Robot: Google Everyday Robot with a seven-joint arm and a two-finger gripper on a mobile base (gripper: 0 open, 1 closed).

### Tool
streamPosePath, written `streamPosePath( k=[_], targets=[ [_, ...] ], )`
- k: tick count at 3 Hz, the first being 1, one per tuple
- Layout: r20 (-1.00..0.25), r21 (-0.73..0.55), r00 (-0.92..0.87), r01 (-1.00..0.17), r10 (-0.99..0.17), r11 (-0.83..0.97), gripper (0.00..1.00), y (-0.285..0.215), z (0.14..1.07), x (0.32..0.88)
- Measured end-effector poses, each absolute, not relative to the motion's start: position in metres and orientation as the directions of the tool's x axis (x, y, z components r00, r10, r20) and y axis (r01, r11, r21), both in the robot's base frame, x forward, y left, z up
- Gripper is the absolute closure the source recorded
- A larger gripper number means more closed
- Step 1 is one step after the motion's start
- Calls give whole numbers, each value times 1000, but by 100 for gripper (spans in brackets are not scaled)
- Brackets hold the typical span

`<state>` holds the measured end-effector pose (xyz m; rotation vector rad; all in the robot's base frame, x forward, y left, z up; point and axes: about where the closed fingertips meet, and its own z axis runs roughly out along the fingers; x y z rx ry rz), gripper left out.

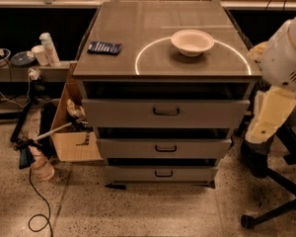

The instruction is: Open bottom drawer

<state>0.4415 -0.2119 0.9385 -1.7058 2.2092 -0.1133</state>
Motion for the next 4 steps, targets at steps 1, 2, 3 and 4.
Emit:
streamPosePath(
  k=[1,2,3,4],
  targets=[
    [-201,-279,-218,-922,-955,269,0,-204,862,446],
    [-201,-282,-215,-922,-956,266,0,-203,861,446],
    [-203,-307,-189,-920,-961,246,0,-199,851,442],
    [-200,-308,-168,-924,-965,225,0,-188,813,437]
  ],
)
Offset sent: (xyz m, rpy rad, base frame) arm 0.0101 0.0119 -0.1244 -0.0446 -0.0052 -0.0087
